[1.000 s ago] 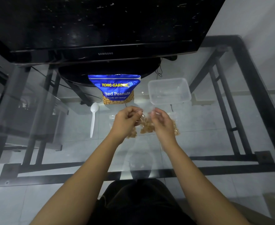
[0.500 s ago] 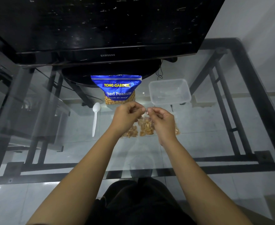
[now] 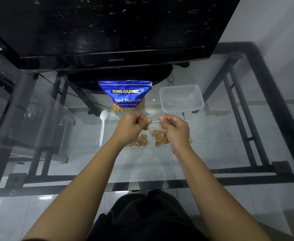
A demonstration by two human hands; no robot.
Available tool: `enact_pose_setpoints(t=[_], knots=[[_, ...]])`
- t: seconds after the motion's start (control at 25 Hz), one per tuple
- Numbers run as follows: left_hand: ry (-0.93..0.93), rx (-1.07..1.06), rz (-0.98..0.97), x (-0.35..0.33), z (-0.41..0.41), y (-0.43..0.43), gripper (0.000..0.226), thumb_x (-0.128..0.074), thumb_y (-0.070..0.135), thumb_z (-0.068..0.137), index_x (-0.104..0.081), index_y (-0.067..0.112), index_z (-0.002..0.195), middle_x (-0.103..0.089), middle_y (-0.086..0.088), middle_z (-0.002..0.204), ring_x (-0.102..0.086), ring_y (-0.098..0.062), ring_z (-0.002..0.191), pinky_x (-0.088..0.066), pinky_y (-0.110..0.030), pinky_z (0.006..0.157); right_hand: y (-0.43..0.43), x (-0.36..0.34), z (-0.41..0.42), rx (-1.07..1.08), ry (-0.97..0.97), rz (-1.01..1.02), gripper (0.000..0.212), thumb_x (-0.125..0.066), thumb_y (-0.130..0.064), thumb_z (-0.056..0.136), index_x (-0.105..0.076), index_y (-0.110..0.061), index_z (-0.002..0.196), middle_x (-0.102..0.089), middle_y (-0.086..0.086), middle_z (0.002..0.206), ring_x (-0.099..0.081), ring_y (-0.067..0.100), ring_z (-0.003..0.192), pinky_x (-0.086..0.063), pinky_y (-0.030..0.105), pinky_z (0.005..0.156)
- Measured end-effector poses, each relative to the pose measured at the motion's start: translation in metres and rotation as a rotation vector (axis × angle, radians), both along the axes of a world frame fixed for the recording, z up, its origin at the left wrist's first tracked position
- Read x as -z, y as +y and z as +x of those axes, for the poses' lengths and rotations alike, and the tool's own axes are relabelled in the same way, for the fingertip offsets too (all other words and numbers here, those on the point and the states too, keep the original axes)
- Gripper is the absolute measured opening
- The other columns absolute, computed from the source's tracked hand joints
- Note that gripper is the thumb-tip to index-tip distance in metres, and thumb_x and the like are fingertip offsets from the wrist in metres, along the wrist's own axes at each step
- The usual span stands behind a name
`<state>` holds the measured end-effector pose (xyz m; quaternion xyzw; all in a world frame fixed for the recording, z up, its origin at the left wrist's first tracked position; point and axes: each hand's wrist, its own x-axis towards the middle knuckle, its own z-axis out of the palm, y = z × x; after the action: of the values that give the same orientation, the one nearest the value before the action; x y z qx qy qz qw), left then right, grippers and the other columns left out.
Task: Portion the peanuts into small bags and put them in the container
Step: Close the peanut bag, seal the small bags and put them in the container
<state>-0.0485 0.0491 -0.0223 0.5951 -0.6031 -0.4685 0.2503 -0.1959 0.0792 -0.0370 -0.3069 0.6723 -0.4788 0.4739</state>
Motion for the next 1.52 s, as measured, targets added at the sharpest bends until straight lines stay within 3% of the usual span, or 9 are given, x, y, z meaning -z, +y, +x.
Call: enact_pose_setpoints(t=[0.28, 0.36, 0.52, 0.72, 0.88, 1.04, 1.24, 1.36, 1.52], knots=[[0.325, -0.134, 0.295, 0.030, -0.013, 0.028, 0.022, -0.070, 0.030, 0.081, -0.064, 0.011, 0.089, -0.067, -0.008, 0.079, -0.064, -0.019, 0.074, -0.055, -0.032, 0.067, -0.002, 0.000, -0.006, -0.022, -0.382, 0.131, 0.010, -0.058, -0.021, 0.091, -0.066, -0.015, 0.094, -0.067, -0.001, 0.088, -0.067, 0.012, 0.081, -0.053, 0.026, 0.070], [0.240, -0.181, 0.267, 0.039, -0.015, 0.031, 0.010, -0.068, 0.017, 0.084, -0.064, 0.008, 0.086, -0.067, -0.011, 0.075, -0.066, -0.023, 0.071, -0.057, -0.031, 0.066, -0.003, 0.010, -0.016, -0.116, -0.200, 0.186, 0.030, -0.054, -0.027, 0.093, -0.056, -0.015, 0.121, -0.061, -0.002, 0.110, -0.058, 0.016, 0.105, -0.047, 0.031, 0.085], [-0.122, -0.189, 0.141, 0.057, -0.017, 0.020, 0.016, -0.064, 0.018, 0.087, -0.064, 0.001, 0.087, -0.070, -0.018, 0.083, -0.070, -0.030, 0.072, -0.060, -0.039, 0.066, 0.006, 0.044, -0.055, -0.131, 0.709, 0.242, 0.046, -0.052, -0.011, 0.092, -0.038, -0.013, 0.136, -0.043, 0.016, 0.137, -0.042, 0.033, 0.124, -0.039, 0.038, 0.099], [-0.470, -0.107, 0.083, 0.067, -0.033, 0.016, 0.023, -0.056, 0.020, 0.090, -0.051, 0.006, 0.108, -0.069, -0.018, 0.091, -0.066, -0.033, 0.080, -0.058, -0.042, 0.071, 0.014, 0.067, -0.058, -0.203, 0.702, 0.305, 0.044, -0.055, -0.004, 0.088, -0.042, -0.012, 0.129, -0.049, 0.019, 0.122, -0.053, 0.026, 0.095, -0.040, 0.026, 0.074], [-0.649, -0.098, -0.013, 0.064, -0.033, 0.023, 0.028, -0.060, 0.021, 0.089, -0.042, 0.006, 0.105, -0.063, -0.015, 0.097, -0.062, -0.031, 0.083, -0.050, -0.036, 0.068, 0.025, 0.070, -0.060, -0.172, 0.587, 0.133, 0.034, -0.061, -0.003, 0.085, -0.054, -0.012, 0.117, -0.055, 0.009, 0.117, -0.055, 0.019, 0.100, -0.043, 0.019, 0.079], [-0.325, -0.223, -0.115, 0.053, -0.028, 0.020, 0.027, -0.061, 0.029, 0.087, -0.054, 0.006, 0.100, -0.060, -0.006, 0.092, -0.056, -0.018, 0.081, -0.046, -0.029, 0.070, 0.034, 0.056, -0.050, -0.199, 0.308, -0.018, 0.036, -0.067, -0.002, 0.081, -0.056, -0.020, 0.109, -0.055, -0.012, 0.109, -0.054, 0.008, 0.101, -0.050, 0.015, 0.078], [0.328, -0.133, 0.195, 0.037, -0.037, 0.014, 0.024, -0.067, 0.026, 0.084, -0.064, 0.014, 0.105, -0.071, -0.003, 0.088, -0.067, -0.012, 0.084, -0.053, -0.026, 0.078, 0.030, 0.035, -0.032, -0.272, 0.080, -0.082, 0.046, -0.071, -0.008, 0.079, -0.048, -0.027, 0.113, -0.059, -0.014, 0.109, -0.058, 0.012, 0.104, -0.053, 0.015, 0.077], [0.401, -0.132, 0.173, 0.033, -0.036, 0.016, 0.008, -0.067, 0.012, 0.084, -0.066, 0.012, 0.092, -0.067, -0.002, 0.077, -0.064, -0.006, 0.072, -0.051, -0.019, 0.064, 0.026, 0.026, -0.025, -0.129, -0.086, -0.013, 0.043, -0.063, -0.037, 0.086, -0.041, -0.035, 0.123, -0.069, -0.007, 0.104, -0.066, 0.011, 0.098, -0.054, 0.030, 0.084], [0.388, -0.100, 0.150, 0.028, -0.033, 0.017, 0.005, -0.064, 0.011, 0.086, -0.066, 0.014, 0.089, -0.065, -0.001, 0.079, -0.063, -0.005, 0.072, -0.052, -0.018, 0.064, 0.016, 0.025, -0.022, -0.061, 0.082, -0.045, 0.011, -0.056, -0.030, 0.091, -0.066, -0.027, 0.094, -0.072, -0.007, 0.089, -0.068, 0.012, 0.087, -0.056, 0.043, 0.084]])
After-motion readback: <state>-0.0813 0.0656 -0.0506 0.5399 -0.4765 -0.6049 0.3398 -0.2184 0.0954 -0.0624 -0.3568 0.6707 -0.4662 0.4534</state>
